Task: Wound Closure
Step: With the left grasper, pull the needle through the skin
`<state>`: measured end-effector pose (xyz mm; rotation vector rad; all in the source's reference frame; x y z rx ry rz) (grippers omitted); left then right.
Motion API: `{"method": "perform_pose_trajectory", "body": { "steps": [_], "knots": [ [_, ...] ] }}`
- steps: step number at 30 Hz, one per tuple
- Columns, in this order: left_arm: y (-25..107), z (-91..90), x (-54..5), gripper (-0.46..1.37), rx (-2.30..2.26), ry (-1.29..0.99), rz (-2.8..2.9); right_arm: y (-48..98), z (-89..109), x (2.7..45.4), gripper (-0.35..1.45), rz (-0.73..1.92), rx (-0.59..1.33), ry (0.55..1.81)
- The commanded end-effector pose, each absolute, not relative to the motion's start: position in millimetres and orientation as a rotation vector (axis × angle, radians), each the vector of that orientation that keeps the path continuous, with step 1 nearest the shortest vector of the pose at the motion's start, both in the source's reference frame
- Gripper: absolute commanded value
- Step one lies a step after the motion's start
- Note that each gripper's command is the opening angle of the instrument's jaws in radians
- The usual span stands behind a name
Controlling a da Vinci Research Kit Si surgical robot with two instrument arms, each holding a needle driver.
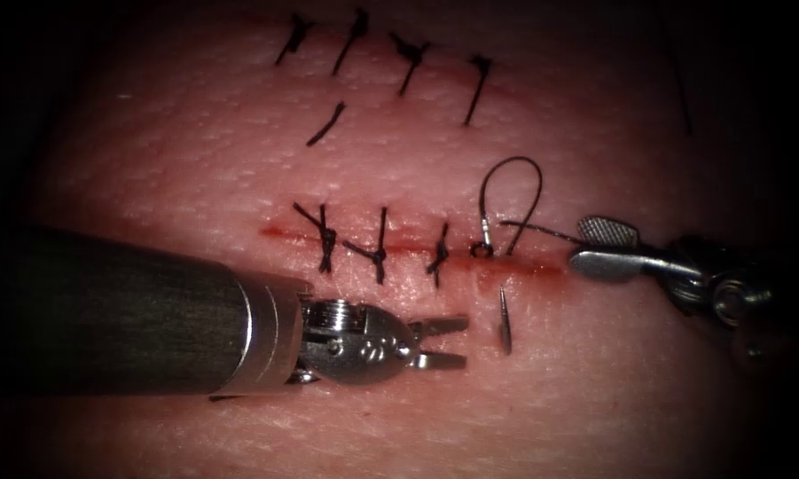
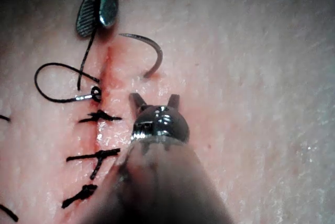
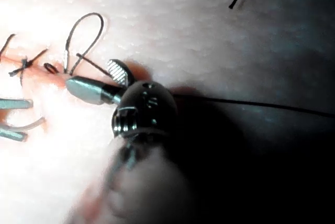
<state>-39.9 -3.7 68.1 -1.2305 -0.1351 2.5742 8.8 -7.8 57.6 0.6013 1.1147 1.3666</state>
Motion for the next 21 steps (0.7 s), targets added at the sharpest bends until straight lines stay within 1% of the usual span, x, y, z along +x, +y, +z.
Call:
{"method": "perform_pose_trajectory", "body": {
  "steps": [1,4,8,14,18,19,20,21],
  "knots": [
    [-3.9,68.2,-40.1,0.58,-1.239,-0.142,2.570,-7.8,57.6,8.7,1.21,1.356,0.605,1.122],
    [-4.1,68.0,-40.8,0.67,-1.261,-0.149,2.560,-7.7,57.7,8.4,1.19,1.355,0.605,1.122],
    [-4.4,67.8,-42.1,0.75,-1.322,-0.159,2.531,-7.7,57.9,8.2,1.16,1.347,0.602,1.124],
    [-4.6,67.6,-43.6,0.74,-1.375,-0.169,2.502,-7.8,57.9,8.2,1.13,1.346,0.602,1.124],
    [-4.0,68.0,-44.0,0.60,-1.423,-0.150,2.448,-8.1,57.9,8.2,1.11,1.340,0.598,1.125],
    [-3.8,68.1,-44.0,0.52,-1.431,-0.149,2.437,-8.1,57.9,8.2,1.11,1.340,0.598,1.125],
    [-3.7,68.2,-43.9,0.32,-1.439,-0.155,2.422,-8.2,57.9,8.2,1.11,1.340,0.598,1.126],
    [-3.6,68.3,-43.8,0.20,-1.442,-0.161,2.409,-8.3,57.8,8.2,1.10,1.340,0.598,1.126]
  ]
}}
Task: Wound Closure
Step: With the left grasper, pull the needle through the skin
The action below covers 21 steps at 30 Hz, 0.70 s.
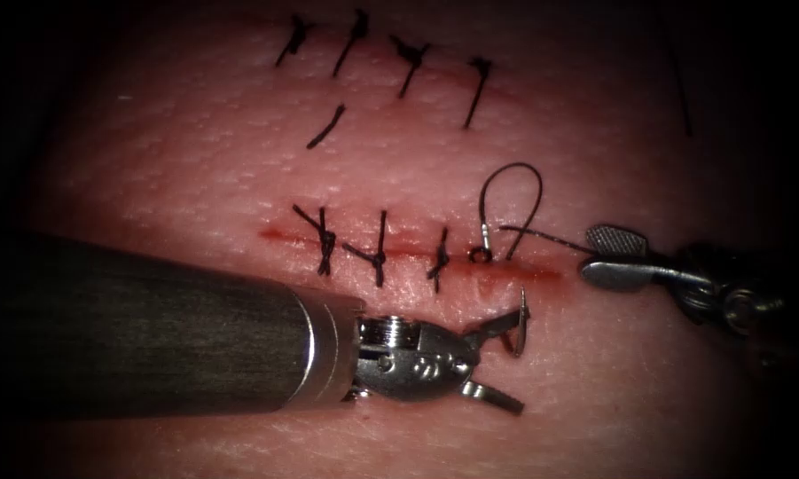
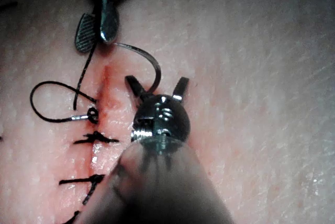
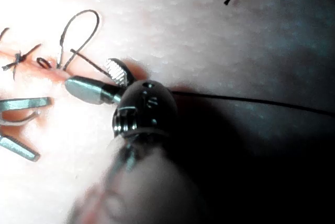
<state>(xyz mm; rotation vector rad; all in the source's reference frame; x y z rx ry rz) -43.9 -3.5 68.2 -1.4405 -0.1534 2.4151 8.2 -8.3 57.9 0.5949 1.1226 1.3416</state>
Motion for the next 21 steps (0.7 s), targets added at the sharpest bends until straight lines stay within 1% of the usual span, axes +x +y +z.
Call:
{"method": "perform_pose_trajectory", "body": {
  "steps": [1,2,6,8,21],
  "knots": [
    [-3.5,68.4,-43.7,-0.04,-1.446,-0.170,2.389,-8.3,57.8,8.2,1.10,1.340,0.598,1.126],
    [-3.3,68.5,-43.4,-0.35,-1.446,-0.193,2.364,-8.5,57.8,8.2,1.10,1.340,0.598,1.125],
    [-3.0,68.8,-42.6,-0.35,-1.437,-0.273,2.304,-8.8,57.5,8.2,1.07,1.340,0.599,1.128],
    [-2.9,68.9,-42.1,-0.35,-1.432,-0.361,2.244,-8.9,57.3,8.2,1.06,1.341,0.601,1.131],
    [-2.5,67.2,-40.9,-0.35,-1.508,-0.584,1.931,-8.6,55.0,7.7,1.07,1.321,0.620,1.183]
  ]
}}
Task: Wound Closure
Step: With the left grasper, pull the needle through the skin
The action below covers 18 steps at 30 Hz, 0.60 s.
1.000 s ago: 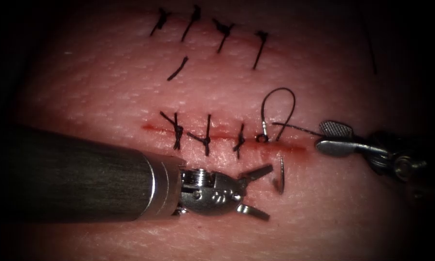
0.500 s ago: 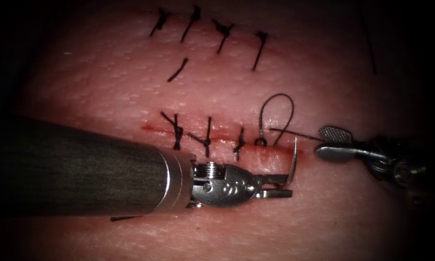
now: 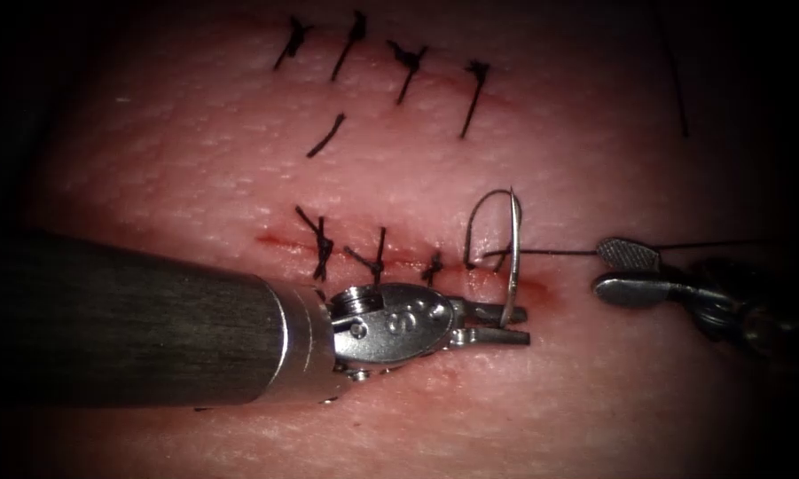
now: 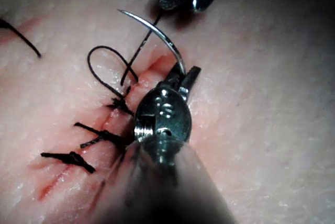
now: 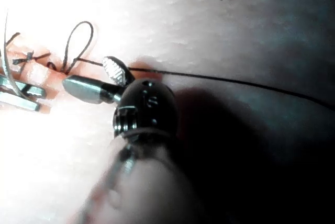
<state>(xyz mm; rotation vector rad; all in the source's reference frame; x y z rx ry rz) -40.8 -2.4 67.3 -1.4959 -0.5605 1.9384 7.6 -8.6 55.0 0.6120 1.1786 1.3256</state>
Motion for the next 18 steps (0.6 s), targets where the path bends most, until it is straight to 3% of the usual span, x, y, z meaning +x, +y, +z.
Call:
{"method": "perform_pose_trajectory", "body": {
  "steps": [1,18],
  "knots": [
    [-2.4,67.0,-40.8,-0.35,-1.513,-0.614,1.889,-8.8,54.9,7.8,1.06,1.308,0.638,1.183],
    [-2.2,66.4,-39.6,-0.35,-1.508,-0.783,1.709,-11.0,54.1,10.0,1.05,1.226,0.718,1.188]
  ]
}}
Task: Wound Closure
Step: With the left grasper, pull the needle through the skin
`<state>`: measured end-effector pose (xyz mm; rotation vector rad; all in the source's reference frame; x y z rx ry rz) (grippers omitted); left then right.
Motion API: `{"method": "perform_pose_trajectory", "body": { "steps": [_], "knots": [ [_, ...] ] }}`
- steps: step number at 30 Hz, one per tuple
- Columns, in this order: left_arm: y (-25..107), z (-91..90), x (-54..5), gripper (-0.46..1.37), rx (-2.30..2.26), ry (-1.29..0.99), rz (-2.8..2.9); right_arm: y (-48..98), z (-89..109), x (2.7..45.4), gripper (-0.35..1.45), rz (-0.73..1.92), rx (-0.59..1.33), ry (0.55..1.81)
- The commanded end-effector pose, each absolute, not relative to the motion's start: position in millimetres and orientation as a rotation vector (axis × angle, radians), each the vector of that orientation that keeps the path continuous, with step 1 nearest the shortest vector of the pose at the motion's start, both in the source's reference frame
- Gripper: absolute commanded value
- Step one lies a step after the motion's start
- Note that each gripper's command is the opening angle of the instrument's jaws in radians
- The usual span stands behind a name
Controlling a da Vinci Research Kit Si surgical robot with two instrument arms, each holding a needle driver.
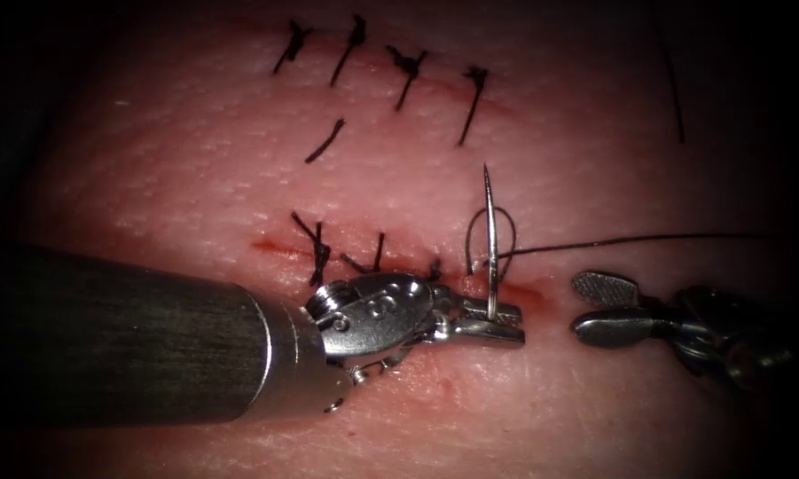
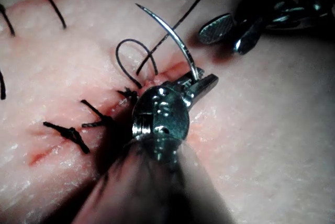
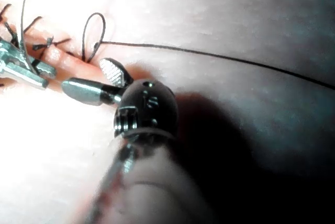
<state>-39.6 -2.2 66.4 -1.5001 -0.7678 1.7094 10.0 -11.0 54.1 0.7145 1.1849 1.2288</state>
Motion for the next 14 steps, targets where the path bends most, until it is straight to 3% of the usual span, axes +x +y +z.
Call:
{"method": "perform_pose_trajectory", "body": {
  "steps": [1,14],
  "knots": [
    [-2.2,66.4,-39.6,-0.35,-1.506,-0.790,1.705,-11.0,54.1,10.0,1.05,1.226,0.718,1.188],
    [-2.3,66.4,-39.7,-0.35,-1.504,-0.807,1.699,-11.0,54.1,9.9,1.05,1.216,0.710,1.190]
  ]
}}
